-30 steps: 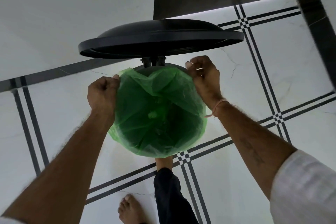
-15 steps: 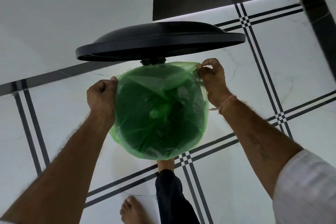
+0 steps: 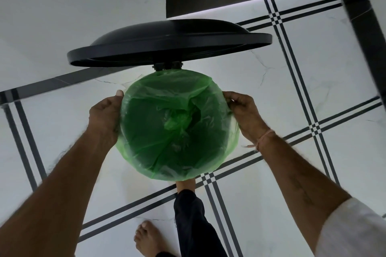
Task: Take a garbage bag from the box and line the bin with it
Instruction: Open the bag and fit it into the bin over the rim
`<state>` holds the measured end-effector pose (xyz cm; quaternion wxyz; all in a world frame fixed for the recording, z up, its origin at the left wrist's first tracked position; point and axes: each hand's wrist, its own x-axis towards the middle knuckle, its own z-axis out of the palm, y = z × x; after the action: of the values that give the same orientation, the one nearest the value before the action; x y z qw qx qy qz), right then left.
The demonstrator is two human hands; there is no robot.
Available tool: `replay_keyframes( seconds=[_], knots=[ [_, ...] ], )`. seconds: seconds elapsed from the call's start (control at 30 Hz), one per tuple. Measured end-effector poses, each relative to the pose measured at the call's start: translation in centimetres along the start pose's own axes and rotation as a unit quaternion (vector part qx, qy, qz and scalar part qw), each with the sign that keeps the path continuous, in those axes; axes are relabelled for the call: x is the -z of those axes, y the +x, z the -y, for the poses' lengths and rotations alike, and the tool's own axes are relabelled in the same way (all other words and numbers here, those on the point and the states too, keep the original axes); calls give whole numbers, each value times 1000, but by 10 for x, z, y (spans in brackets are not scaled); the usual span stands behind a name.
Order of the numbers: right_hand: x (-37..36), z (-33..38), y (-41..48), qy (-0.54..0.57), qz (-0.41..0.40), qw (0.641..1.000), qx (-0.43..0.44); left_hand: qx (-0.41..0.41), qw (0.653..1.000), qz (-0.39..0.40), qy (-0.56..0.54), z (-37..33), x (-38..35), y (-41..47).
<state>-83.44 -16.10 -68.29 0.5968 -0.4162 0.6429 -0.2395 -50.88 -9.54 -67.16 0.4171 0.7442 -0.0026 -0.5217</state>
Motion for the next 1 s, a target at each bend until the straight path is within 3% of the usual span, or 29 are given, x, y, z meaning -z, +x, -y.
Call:
replay_keyframes(
  seconds=[0.27, 0.43, 0.5, 0.6, 0.77, 0.9, 1.0],
  knots=[
    [-12, -29, -66, 135, -125, 983, 10, -110, 992, -55, -22, 69, 30, -49],
    [-28, -47, -80, 139, -264, 954, -36, -8, 987, -87, -137, 97, 24, -73],
    [-34, -54, -85, 113, -285, 951, -45, 41, 981, -100, -161, 103, 23, -79],
    [-35, -54, -90, 145, -257, 954, -50, 109, 977, -69, -171, 111, 25, -82],
    [-18, -54, -90, 178, -116, 967, -141, 182, 968, -18, -173, 114, 27, -77],
    [-10, -50, -95, 299, -59, 935, -183, 166, 943, 6, -288, 115, 26, -89],
    [-10, -52, -98, 374, -54, 902, -207, 164, 936, 40, -309, 122, 33, -94]
  ],
)
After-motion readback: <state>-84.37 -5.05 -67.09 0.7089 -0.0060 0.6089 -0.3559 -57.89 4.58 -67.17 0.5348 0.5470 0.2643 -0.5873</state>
